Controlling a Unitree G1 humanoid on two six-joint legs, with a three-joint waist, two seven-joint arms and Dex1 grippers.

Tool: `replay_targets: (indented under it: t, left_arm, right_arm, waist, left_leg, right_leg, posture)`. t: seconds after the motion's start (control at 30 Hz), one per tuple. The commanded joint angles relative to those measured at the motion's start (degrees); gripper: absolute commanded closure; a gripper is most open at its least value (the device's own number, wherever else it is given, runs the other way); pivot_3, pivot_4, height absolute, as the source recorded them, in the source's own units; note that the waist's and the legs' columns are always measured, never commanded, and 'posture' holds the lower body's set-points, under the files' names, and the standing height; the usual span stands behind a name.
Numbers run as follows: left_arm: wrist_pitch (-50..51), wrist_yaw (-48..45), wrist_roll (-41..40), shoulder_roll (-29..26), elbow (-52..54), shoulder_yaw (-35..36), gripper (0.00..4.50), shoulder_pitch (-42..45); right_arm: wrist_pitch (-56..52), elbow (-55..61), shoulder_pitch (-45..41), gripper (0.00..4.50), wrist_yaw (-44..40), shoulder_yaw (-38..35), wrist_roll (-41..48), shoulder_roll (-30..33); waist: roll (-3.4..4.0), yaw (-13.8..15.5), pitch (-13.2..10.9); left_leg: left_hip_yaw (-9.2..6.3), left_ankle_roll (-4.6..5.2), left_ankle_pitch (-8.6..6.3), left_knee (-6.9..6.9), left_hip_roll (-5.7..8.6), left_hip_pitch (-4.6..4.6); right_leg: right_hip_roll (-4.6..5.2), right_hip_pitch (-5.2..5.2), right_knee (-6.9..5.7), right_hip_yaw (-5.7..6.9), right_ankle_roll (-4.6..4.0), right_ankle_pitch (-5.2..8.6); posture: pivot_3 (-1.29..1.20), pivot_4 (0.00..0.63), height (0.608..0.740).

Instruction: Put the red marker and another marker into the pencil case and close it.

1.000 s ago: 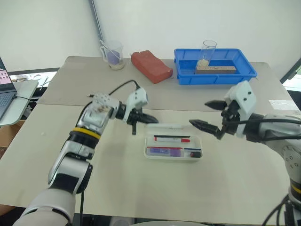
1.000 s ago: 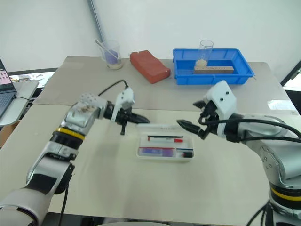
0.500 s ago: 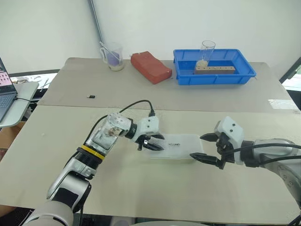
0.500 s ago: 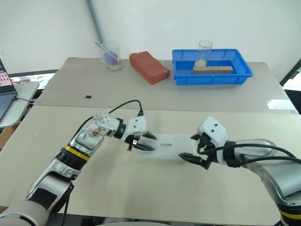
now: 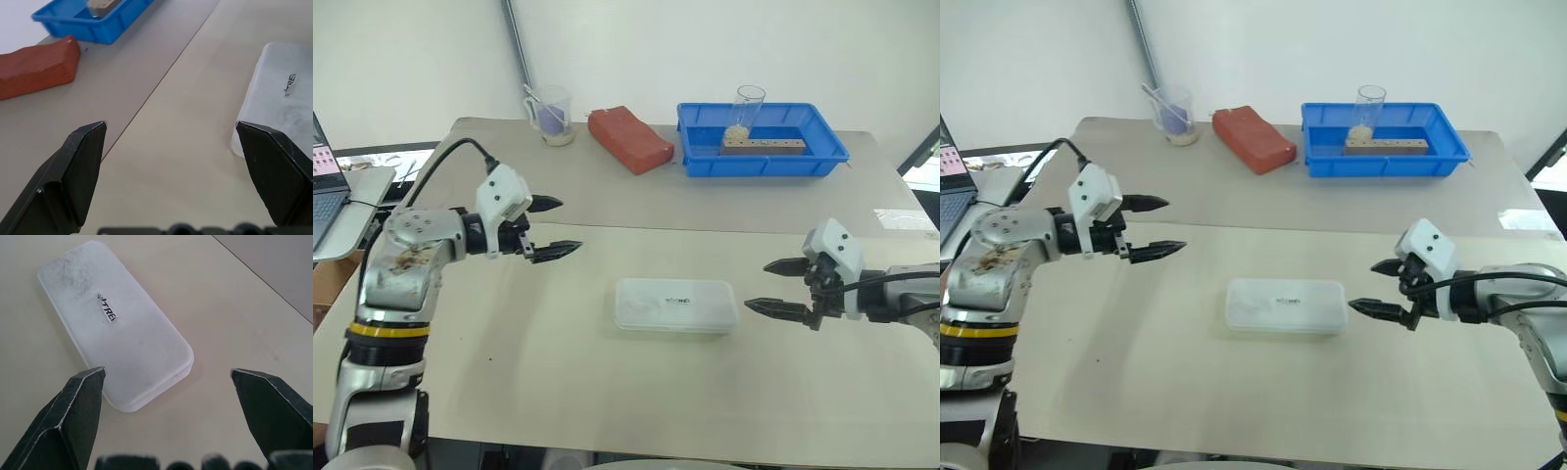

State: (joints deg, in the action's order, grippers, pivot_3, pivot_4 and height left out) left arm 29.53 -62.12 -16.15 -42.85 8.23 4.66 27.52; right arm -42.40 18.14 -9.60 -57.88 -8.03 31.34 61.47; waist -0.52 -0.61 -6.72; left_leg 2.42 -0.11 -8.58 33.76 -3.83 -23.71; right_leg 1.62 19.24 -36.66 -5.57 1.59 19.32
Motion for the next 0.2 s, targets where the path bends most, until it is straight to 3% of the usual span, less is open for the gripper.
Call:
replay_targets:
  t: [0.03,0.2]
  left_arm:
    - [1.3,1.5,-1.5,-1.8,4.5,1.7,0.02,-1.4]
    - [1.9,2.4,-2.9,-2.7,5.6,1.7,0.02,-2.6]
  right_arm:
    - [2.0,-1.6,-2.5,0.0,-1.3,-1.5,-0.4,0.5]
    - [1.1,-2.3,-4.6,0.0,-1.3,0.1,-0.9,-0.3]
  waist:
    - [-0.02,0.0,0.0]
    - [-0.02,-0.1,0.0]
  left_leg:
    - [0.02,0.0,0.0,0.0,0.0,0.0]
    - [0.03,0.0,0.0,-0.06,-0.03,0.0]
  right_leg:
    - [0.02,0.01,0.0,-0.01,0.0,0.0]
    - [-0.02,0.05,-0.01,-0.01,-0.19,-0.09]
  posture:
    - [0.0,0.15,0.74]
    - [0.0,0.15,0.74]
